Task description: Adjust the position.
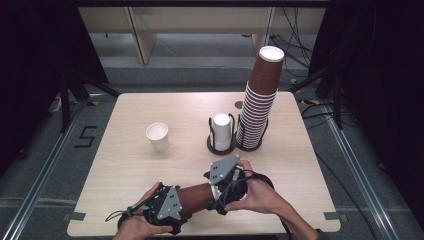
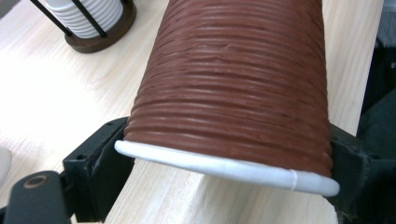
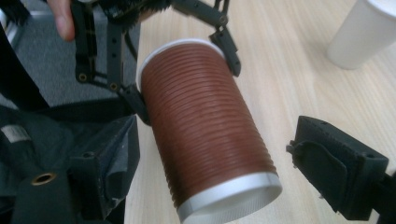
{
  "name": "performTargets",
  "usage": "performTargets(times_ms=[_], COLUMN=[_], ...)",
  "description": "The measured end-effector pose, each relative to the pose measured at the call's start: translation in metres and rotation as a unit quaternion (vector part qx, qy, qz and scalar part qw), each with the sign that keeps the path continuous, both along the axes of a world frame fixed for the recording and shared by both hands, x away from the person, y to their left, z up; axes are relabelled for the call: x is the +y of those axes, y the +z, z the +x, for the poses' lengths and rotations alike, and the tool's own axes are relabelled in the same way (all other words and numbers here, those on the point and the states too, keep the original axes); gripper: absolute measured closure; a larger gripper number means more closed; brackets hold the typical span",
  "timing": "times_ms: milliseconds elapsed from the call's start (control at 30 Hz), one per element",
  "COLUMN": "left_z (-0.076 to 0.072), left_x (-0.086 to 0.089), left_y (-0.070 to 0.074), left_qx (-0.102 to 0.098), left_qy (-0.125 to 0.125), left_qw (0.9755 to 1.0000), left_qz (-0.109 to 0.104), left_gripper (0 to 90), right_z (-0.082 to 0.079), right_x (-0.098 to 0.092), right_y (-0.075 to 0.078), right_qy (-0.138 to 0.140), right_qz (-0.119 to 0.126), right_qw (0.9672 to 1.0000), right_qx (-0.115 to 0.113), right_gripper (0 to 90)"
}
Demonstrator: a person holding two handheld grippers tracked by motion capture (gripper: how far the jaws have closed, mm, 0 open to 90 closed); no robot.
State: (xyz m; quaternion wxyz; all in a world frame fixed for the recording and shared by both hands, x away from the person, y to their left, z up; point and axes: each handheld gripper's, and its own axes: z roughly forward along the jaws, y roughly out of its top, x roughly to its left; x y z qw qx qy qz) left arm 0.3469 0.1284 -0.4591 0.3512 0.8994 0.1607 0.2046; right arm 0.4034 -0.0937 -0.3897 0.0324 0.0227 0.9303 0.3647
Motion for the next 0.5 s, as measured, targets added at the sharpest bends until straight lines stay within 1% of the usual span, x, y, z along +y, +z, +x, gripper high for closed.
performTargets(times_ms=[33, 100, 133, 233, 267, 300, 333, 367, 400, 433, 467, 500], left_z=[0.000, 0.000, 0.000, 0.000, 0.001, 0.001, 0.001, 0.001, 0.001, 0.001, 0.000, 0.000], left_x=[0.000, -0.002, -0.002, -0.004, -0.004, -0.005, -0.006, -0.006, -0.007, -0.008, -0.008, -0.009], left_y=[0.001, 0.002, 0.004, 0.007, 0.008, 0.009, 0.009, 0.011, 0.012, 0.012, 0.013, 0.015], left_qx=[0.001, 0.000, 0.001, 0.001, 0.001, 0.002, 0.001, 0.001, 0.000, -0.001, -0.002, -0.002], left_qy=[-0.005, -0.009, -0.015, -0.019, -0.021, -0.023, -0.025, -0.029, -0.029, -0.031, -0.033, -0.034], left_qw=[1.0000, 0.9999, 0.9997, 0.9994, 0.9993, 0.9993, 0.9992, 0.9988, 0.9988, 0.9990, 0.9987, 0.9985], left_qz=[0.006, 0.007, 0.018, 0.029, 0.031, 0.030, 0.030, 0.040, 0.038, 0.033, 0.039, 0.043], left_gripper=[12.5, 12.5, 12.5, 12.5, 12.5, 12.5, 12.5, 12.5, 12.5, 12.5, 12.5, 12.5], right_z=[0.000, 0.000, 0.000, -0.001, 0.000, -0.001, -0.001, -0.002, -0.002, -0.002, -0.002, -0.002], right_x=[0.002, 0.005, 0.006, 0.010, 0.012, 0.013, 0.014, 0.015, 0.016, 0.017, 0.018, 0.019], right_y=[-0.001, -0.002, -0.003, -0.006, -0.008, -0.009, -0.010, -0.011, -0.012, -0.014, -0.016, -0.018], right_qy=[0.004, 0.011, 0.014, 0.024, 0.031, 0.038, 0.038, 0.036, 0.038, 0.046, 0.046, 0.049], right_qz=[-0.008, -0.015, -0.018, -0.032, -0.036, -0.038, -0.042, -0.046, -0.049, -0.050, -0.052, -0.055], right_qw=[1.0000, 0.9998, 0.9997, 0.9991, 0.9987, 0.9984, 0.9981, 0.9981, 0.9979, 0.9973, 0.9974, 0.9972], right_qx=[-0.003, -0.008, -0.008, -0.011, -0.019, -0.016, -0.022, -0.022, -0.021, -0.025, -0.017, -0.014], right_gripper=[16.0, 16.0, 16.1, 16.1, 16.1, 16.3, 16.3, 16.0, 16.3, 16.5, 16.4, 16.3])
